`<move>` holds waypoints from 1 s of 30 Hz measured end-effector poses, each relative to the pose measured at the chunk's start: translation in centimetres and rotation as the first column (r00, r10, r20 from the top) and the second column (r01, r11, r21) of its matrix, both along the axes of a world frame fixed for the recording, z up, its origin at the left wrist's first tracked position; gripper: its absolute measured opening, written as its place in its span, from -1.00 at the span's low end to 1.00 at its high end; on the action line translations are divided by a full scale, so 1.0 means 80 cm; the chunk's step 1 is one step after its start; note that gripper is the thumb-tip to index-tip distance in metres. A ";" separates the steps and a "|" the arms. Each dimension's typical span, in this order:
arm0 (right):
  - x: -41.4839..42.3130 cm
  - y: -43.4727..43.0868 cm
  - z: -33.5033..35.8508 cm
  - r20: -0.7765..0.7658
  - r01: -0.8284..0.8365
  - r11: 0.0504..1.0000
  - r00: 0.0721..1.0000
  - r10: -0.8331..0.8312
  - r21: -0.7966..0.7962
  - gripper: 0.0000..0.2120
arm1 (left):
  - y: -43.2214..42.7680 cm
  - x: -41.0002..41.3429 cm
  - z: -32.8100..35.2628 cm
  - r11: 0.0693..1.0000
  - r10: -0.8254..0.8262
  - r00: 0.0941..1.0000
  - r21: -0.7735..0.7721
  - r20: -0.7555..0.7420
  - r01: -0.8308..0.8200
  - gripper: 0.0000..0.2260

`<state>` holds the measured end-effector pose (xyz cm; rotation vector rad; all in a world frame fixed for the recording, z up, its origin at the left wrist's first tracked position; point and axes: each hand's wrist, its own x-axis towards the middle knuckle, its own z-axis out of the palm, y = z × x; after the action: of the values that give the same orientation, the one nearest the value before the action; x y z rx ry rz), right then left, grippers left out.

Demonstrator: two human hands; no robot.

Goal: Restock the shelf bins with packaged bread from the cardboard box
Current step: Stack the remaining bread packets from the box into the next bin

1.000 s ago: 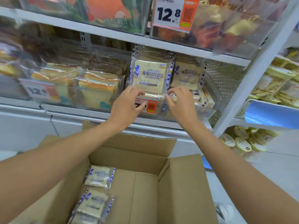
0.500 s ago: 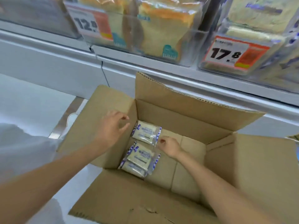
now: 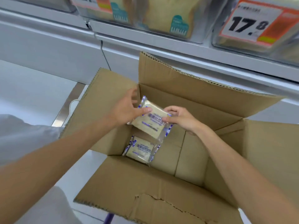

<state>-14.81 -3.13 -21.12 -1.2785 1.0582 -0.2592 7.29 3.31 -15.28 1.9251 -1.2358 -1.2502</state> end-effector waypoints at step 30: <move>-0.121 0.021 0.080 -0.115 0.067 0.975 0.989 -0.093 -0.212 -0.79 | 0.004 -0.052 0.039 0.990 -0.056 0.998 -0.130 0.013 0.057 -0.79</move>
<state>-24.51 -1.49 -14.72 -1.4558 1.2148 -0.3631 3.14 3.61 -12.19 1.8166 -1.3510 -1.1595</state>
